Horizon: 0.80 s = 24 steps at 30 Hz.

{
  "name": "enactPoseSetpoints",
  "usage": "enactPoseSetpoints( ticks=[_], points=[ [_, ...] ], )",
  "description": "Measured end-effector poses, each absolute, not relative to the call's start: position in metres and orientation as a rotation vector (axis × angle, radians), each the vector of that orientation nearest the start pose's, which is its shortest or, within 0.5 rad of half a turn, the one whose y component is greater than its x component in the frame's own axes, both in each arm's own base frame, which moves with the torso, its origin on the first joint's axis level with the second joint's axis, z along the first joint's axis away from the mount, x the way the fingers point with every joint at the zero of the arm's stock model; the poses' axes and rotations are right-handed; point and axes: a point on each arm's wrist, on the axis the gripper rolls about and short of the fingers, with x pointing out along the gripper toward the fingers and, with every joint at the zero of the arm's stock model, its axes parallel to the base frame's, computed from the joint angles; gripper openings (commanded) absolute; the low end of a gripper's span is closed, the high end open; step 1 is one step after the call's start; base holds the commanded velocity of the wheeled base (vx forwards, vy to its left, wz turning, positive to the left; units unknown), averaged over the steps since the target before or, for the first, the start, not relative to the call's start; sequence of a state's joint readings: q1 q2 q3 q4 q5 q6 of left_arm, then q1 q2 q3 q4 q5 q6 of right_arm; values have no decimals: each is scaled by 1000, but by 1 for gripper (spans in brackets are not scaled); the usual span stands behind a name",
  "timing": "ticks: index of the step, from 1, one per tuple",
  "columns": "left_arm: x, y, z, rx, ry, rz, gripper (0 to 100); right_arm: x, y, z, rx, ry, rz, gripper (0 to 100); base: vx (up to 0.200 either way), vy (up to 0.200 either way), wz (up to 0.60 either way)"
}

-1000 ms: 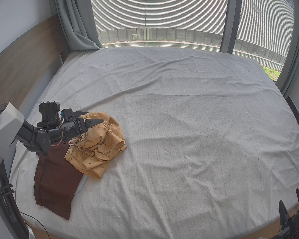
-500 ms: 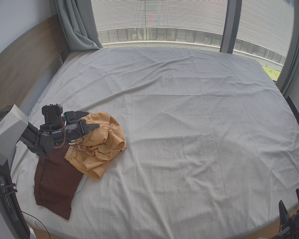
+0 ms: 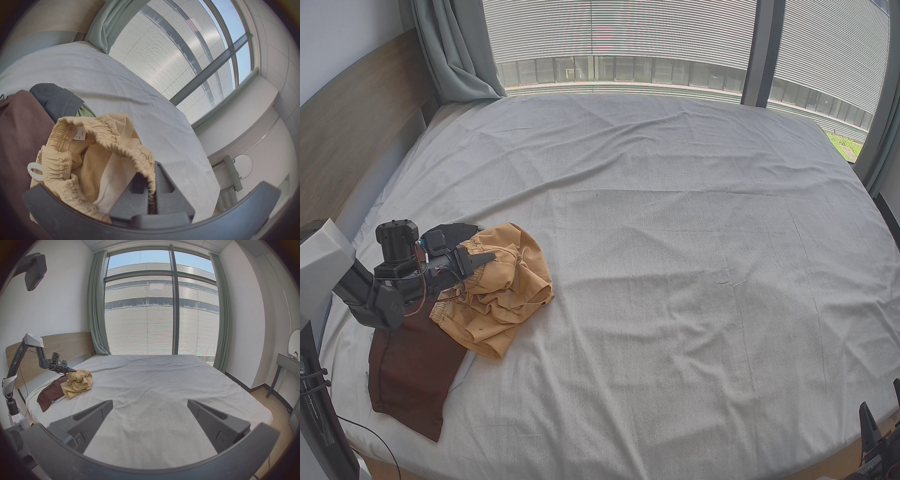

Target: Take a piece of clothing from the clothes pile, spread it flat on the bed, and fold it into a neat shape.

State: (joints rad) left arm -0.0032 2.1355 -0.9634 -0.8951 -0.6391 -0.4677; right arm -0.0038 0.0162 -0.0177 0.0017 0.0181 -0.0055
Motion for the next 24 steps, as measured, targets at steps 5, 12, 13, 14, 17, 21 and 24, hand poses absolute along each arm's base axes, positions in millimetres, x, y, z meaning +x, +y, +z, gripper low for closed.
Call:
enactPoseSetpoints(
  ticks=[5,12,13,14,17,21,24],
  points=[
    [380,-13,108,-598,371,-568,0,-23,1,81,-6,0,13,100,0,0,0],
    [360,-13,129,-621,307,-595,0,-23,1,81,-6,0,13,100,0,0,0],
    [358,-13,131,-617,293,-599,0,-23,1,81,-5,0,13,100,0,0,0],
    [356,-13,134,-613,278,-604,0,-23,1,81,-6,0,13,100,0,0,0],
    [351,-13,138,-599,231,-615,0,-23,1,81,-6,0,13,100,0,0,0],
    [342,-15,140,-583,177,-634,0,-23,0,81,-6,0,14,100,0,0,0],
    [336,-16,142,-582,173,-641,0,-23,1,81,-6,0,13,100,0,0,0]
  ],
)
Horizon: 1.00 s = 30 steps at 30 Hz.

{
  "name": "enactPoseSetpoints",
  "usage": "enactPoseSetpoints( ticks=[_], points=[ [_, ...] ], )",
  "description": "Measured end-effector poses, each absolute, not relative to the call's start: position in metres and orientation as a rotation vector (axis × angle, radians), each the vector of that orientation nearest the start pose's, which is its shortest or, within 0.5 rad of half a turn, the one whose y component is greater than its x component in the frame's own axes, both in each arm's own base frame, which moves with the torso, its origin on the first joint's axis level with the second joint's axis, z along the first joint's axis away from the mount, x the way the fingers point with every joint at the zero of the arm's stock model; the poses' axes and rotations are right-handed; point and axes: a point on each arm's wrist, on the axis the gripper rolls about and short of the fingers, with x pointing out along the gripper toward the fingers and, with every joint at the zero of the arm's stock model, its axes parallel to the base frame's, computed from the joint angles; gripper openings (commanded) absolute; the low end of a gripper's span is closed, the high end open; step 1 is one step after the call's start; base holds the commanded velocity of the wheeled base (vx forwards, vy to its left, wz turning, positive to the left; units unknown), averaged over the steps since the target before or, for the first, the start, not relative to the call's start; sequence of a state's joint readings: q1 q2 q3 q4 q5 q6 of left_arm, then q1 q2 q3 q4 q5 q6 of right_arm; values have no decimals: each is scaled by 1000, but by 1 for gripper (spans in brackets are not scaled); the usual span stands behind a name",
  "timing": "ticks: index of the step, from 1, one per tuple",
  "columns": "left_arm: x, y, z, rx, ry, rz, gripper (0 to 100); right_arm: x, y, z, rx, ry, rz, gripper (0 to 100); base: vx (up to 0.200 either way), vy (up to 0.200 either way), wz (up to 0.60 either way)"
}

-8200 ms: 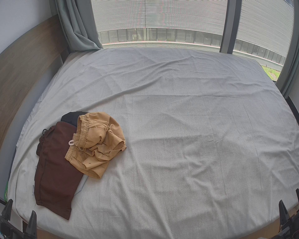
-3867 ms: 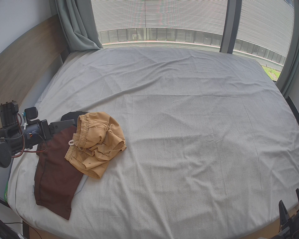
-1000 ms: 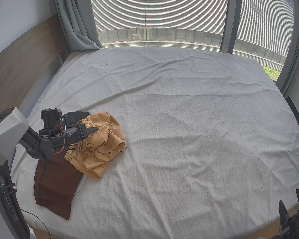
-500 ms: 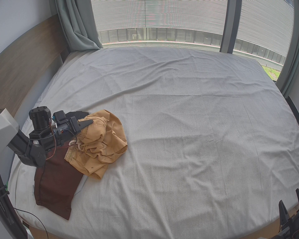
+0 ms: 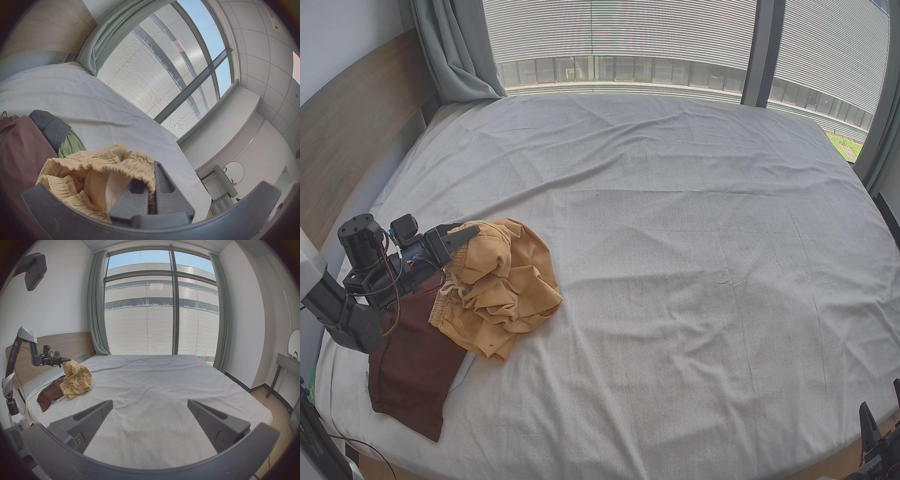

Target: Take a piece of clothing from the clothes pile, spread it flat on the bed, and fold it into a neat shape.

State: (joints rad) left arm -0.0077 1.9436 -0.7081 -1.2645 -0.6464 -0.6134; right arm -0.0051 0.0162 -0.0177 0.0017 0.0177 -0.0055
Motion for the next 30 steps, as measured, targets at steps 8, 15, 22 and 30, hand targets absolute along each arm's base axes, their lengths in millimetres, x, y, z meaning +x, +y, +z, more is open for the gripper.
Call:
enactPoseSetpoints(
  ticks=[8,15,22,30],
  points=[
    [318,-20,158,-619,164,-669,0,-23,1,81,-6,0,12,100,0,0,0],
    [307,-23,170,-614,139,-691,0,-23,1,81,-6,0,12,100,0,0,0],
    [295,-31,172,-616,150,-713,0,-23,1,81,-6,0,12,100,0,0,0],
    [279,-44,178,-616,137,-725,0,-23,1,81,-5,0,11,100,0,0,0]
  ],
)
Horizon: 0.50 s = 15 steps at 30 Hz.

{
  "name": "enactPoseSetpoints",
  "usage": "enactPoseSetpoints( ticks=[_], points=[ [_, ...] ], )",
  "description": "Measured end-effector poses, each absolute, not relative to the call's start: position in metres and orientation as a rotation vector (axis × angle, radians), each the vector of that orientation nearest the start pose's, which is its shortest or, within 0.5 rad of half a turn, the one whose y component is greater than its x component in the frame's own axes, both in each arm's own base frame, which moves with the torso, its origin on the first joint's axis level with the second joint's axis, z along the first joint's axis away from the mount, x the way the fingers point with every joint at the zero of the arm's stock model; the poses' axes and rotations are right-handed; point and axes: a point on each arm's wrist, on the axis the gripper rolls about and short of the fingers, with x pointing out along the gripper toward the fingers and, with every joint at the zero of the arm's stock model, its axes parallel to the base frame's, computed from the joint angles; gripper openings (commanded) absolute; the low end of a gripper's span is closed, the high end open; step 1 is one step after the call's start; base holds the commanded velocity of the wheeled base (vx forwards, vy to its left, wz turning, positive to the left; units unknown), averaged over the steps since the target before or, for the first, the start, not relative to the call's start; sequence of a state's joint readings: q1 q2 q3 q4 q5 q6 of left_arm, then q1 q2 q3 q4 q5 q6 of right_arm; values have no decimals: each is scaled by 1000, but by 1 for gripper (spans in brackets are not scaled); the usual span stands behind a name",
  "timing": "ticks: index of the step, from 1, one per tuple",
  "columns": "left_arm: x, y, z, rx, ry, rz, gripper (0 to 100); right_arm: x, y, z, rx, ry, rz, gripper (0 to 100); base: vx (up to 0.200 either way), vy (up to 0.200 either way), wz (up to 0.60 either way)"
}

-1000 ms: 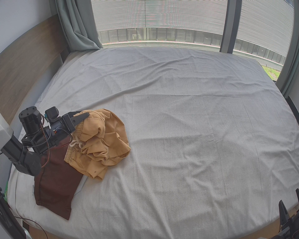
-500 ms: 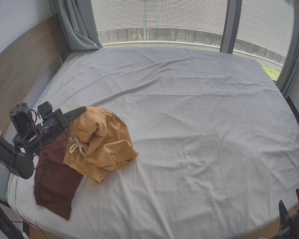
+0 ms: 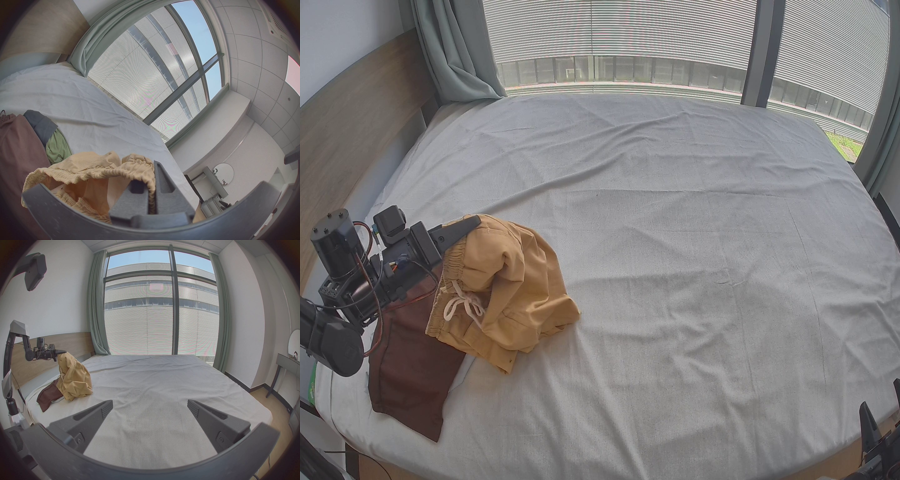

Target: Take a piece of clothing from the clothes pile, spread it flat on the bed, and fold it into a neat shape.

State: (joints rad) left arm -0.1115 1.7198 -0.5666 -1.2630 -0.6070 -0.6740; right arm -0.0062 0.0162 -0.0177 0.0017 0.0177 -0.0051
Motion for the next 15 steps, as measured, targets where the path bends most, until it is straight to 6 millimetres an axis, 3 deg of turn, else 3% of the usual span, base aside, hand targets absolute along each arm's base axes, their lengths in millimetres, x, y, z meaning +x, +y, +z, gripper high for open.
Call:
enactPoseSetpoints(
  ticks=[6,15],
  points=[
    [274,-55,183,-642,122,-718,0,-23,1,81,-5,0,11,100,0,0,0],
    [270,-68,195,-822,76,-697,0,-23,1,81,-5,0,11,100,0,0,0]
  ],
)
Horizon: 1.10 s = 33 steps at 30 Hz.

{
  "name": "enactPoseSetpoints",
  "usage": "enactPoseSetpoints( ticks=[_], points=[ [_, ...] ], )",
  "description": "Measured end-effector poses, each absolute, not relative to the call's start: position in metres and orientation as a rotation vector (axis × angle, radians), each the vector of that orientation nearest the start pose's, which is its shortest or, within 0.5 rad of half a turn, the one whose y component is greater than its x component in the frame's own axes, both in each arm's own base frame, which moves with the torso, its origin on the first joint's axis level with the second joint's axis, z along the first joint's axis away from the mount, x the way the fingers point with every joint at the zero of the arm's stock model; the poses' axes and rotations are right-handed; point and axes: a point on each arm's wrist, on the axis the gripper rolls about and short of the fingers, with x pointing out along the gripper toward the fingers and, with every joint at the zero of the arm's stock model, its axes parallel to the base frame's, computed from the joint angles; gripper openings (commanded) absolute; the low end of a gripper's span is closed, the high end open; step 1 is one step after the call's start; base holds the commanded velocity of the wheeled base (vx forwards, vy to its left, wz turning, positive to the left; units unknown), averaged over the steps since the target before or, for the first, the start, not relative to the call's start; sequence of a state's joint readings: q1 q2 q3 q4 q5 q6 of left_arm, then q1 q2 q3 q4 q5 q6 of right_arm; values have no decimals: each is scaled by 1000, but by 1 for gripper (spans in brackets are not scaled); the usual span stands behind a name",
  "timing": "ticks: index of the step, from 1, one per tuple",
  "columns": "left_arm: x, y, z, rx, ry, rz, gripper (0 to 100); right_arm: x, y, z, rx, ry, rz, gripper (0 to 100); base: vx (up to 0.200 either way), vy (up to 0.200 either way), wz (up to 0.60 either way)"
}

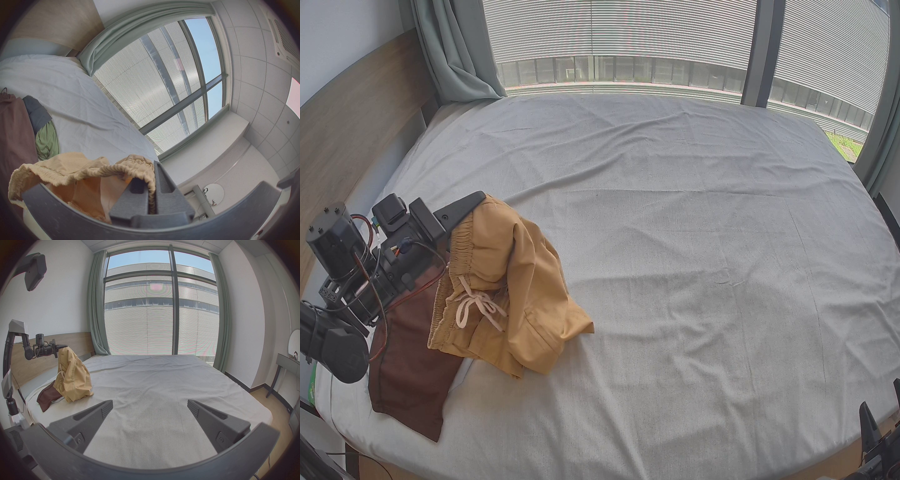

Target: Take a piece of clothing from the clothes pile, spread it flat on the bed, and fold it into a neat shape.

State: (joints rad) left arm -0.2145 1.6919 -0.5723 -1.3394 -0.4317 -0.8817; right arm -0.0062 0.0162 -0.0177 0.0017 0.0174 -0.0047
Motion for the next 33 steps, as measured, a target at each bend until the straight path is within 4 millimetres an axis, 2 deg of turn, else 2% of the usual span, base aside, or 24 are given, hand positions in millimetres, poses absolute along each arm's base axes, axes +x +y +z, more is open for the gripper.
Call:
enactPoseSetpoints(
  ticks=[11,16,23,33],
  points=[
    [265,-86,199,-996,88,-661,0,-23,1,81,-6,0,11,100,0,0,0],
    [256,-103,203,-1078,124,-704,0,-23,1,81,-6,0,11,100,0,0,0],
    [246,-123,204,-1098,168,-752,0,-23,1,81,-5,0,11,100,0,0,0],
    [245,-145,204,-1106,201,-806,0,-23,1,81,-5,0,11,100,0,0,0]
  ],
)
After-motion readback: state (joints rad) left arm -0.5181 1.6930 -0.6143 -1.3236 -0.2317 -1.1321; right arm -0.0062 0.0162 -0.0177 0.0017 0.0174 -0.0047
